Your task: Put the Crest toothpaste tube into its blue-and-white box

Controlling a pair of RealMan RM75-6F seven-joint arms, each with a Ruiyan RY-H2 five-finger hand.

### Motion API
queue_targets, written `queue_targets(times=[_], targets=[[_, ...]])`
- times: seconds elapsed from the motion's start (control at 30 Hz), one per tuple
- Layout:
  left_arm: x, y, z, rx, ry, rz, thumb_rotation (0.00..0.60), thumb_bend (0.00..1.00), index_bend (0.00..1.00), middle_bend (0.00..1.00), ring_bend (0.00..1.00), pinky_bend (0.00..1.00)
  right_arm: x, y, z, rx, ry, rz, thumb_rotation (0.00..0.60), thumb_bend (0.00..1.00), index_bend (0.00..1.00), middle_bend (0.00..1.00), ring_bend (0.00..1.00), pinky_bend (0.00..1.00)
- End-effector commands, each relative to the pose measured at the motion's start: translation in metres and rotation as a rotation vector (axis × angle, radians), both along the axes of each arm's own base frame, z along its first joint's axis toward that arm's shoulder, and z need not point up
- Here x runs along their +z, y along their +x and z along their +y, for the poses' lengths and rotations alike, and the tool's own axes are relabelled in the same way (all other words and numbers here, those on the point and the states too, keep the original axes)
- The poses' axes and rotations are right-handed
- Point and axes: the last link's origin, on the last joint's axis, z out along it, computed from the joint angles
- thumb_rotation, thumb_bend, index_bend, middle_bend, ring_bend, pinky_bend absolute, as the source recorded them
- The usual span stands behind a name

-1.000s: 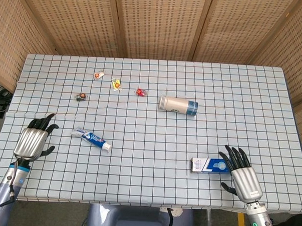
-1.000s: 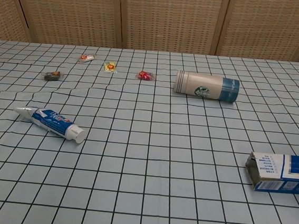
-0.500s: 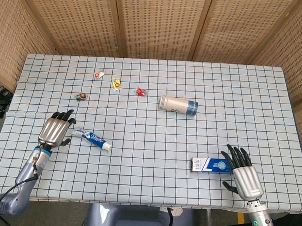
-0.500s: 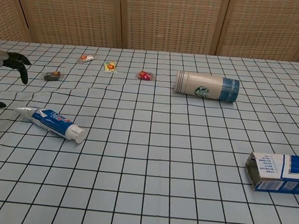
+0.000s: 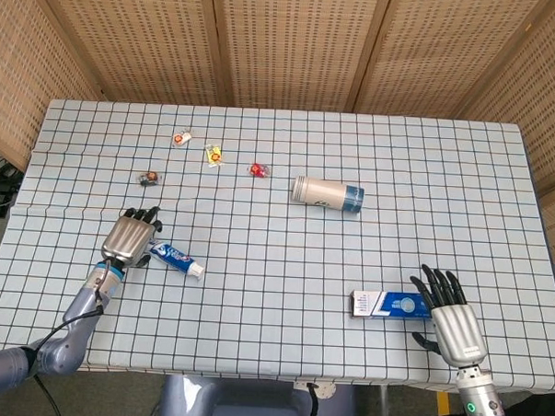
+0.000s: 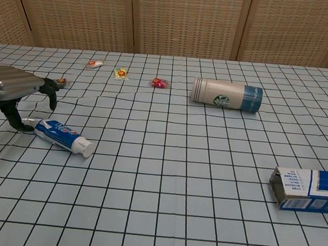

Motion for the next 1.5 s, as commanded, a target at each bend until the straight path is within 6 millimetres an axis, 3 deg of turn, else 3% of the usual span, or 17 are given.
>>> queue_targets(times=[0.03,0.57,0.77,0.9,0.97,1.13,1.5], targets=[[-0.003,0.001,0.001,0.002,-0.006,0.002,0.600,0.26,0.35,0.13,0.19,0.17,0.000,-0.001,0.000,-0.002,-0.001,0.000,0.600,0.16,0.16,0.00,0.00,0.00],[-0.022,0.007,0.002,-0.014,-0.042,0.013,0.600,0.26,0.40,0.16,0.21,0.19,0.002,-0.003,-0.002,-0.012,-0.008,-0.008,0.600,0.16,0.16,0.00,0.00,0.00],[-0.028,0.002,0.000,-0.001,-0.045,0.013,0.600,0.33,0.58,0.33,0.34,0.29,0.004,-0.003,-0.002,-0.011,-0.014,-0.021,0.600,0.17,0.16,0.00,0.00,0.00],[-0.033,0.005,-0.002,-0.027,-0.017,-0.012,0.600,0.56,0.78,0.51,0.48,0.42,0.005,-0.002,-0.002,-0.006,-0.014,-0.024,0.600,0.16,0.17,0.00,0.00,0.00],[-0.033,0.007,-0.004,-0.056,0.002,-0.025,0.600,0.62,0.84,0.56,0.53,0.47,0.005,-0.002,-0.001,-0.006,-0.015,-0.026,0.600,0.16,0.17,0.00,0.00,0.00],[-0.023,0.017,-0.004,-0.135,0.037,-0.062,0.600,0.63,0.85,0.57,0.54,0.48,0.005,-0.001,-0.001,-0.004,-0.013,-0.031,0.600,0.17,0.17,0.00,0.00,0.00],[0.024,0.039,-0.007,-0.265,0.109,-0.123,0.600,0.63,0.85,0.57,0.54,0.48,-0.001,0.004,-0.011,-0.011,0.009,-0.054,0.600,0.16,0.19,0.00,0.00,0.00]])
